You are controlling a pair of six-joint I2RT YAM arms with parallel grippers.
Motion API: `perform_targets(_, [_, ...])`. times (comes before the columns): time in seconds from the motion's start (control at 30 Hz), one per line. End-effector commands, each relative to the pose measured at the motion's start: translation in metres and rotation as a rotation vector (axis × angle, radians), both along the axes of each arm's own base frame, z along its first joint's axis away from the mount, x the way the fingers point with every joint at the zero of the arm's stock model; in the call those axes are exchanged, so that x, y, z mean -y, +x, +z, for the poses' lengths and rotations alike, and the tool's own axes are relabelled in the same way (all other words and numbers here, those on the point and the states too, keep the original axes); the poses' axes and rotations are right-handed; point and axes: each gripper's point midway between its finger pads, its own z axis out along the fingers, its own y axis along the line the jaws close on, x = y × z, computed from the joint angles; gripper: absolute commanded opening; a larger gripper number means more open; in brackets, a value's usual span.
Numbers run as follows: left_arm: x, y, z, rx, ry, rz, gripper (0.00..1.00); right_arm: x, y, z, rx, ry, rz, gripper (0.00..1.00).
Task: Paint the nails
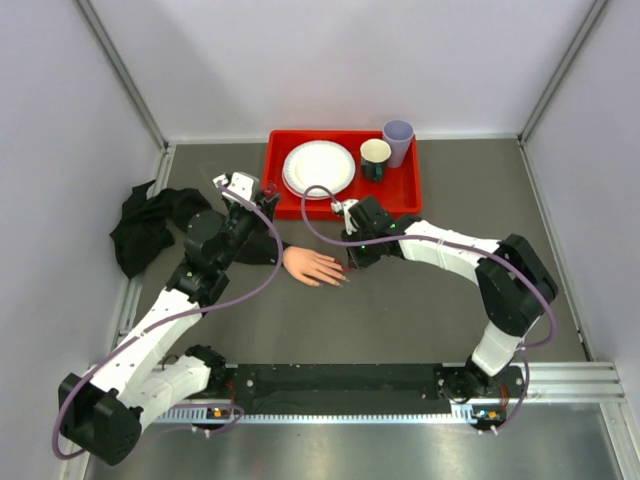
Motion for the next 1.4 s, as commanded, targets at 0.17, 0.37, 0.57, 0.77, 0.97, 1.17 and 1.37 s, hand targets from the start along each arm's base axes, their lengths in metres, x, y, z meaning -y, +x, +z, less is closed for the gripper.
perform_targets(0.17, [-0.001,0.000,0.023,0.069,-0.033,-0.003,0.00,-0.015,0.017,0.012,0.038,0.054,-0.005,0.00])
perform_targets(0.37, [0.000,0.000,0.023,0.069,-0.033,-0.005,0.00,-0.017,0.020,0.019,0.057,0.069,-0.007,0.00])
perform_targets(0.57, [0.001,-0.001,0.024,0.069,-0.036,-0.008,0.00,-0.017,0.021,0.022,0.068,0.069,-0.009,0.00])
perform_targets(0.77, [0.001,0.000,0.023,0.067,-0.033,-0.009,0.00,-0.019,0.022,0.024,0.068,0.076,-0.005,0.00])
perform_targets(0.97, [0.000,0.000,0.022,0.066,-0.035,-0.006,0.00,-0.020,0.023,0.025,0.069,0.081,-0.004,0.00])
perform_targets(1.17, [0.000,-0.001,0.023,0.069,-0.036,-0.008,0.00,-0.023,0.024,0.024,0.064,0.084,-0.001,0.00])
perform_targets(1.37, [0.001,-0.001,0.023,0.069,-0.036,-0.009,0.00,-0.023,0.025,0.024,0.065,0.083,-0.003,0.00])
